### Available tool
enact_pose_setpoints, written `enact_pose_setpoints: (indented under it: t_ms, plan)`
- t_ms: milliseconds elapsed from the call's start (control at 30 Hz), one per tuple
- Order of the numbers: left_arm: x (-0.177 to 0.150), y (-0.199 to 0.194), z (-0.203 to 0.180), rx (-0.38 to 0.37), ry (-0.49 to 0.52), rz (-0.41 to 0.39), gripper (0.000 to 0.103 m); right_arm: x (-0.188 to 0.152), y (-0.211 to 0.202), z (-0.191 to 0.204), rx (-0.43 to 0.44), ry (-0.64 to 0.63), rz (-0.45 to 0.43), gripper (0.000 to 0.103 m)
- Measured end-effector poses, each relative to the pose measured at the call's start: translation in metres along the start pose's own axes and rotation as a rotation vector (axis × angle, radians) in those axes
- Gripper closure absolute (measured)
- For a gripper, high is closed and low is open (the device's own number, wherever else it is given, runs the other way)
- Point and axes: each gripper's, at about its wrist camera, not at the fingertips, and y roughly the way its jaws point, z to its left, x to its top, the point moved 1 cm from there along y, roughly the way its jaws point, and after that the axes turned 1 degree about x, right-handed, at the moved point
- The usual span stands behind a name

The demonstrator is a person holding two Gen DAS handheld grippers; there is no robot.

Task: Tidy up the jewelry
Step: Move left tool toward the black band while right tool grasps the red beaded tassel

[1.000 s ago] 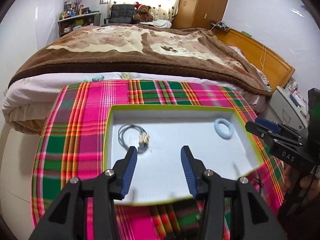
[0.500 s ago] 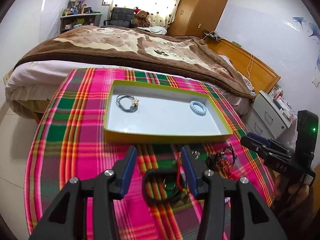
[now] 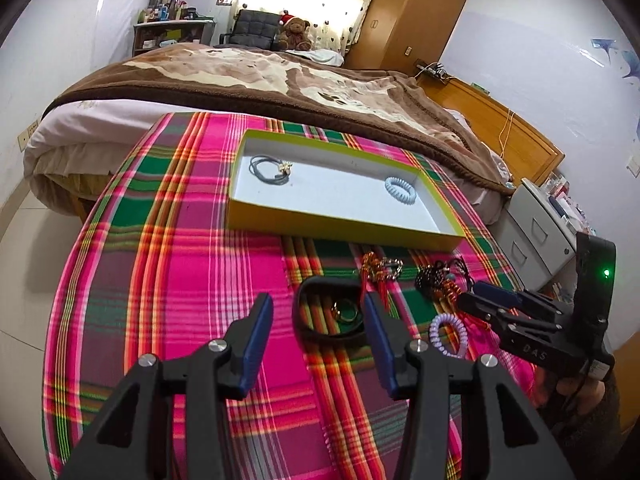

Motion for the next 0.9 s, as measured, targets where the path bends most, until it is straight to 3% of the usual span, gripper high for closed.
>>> enact_pose_setpoints:
  t_ms: [200,300,400,533,900]
  plan:
    - [-0.004,-0.001,0.000,0.010,0.008,0.003,0.055,-0.001,0.016,0.003,-0.017,-0.018,0.043,0.057]
    - [-0.004,-0.001,0.001,0.012,0.004,0.002,0.055,-0.002,0.020,0.004,-0.053,-0.041,0.047,0.080]
    - [-0.004,-0.001,0.004,0.017,0.001,0.003,0.055,-0.003,0.021,0.004,-0.053,-0.047,0.049,0.081]
    - [-0.003,0.004,0.010,0.015,-0.011,0.021,0.055,-0.004,0.017,-0.002,-0.054,-0.026,0.039,0.091]
    - [-0.002,0.034,0.009,0.030,0.055,0.112,0.055,0.000,-0.017,-0.018,0.000,0.064,-0.065,0.092]
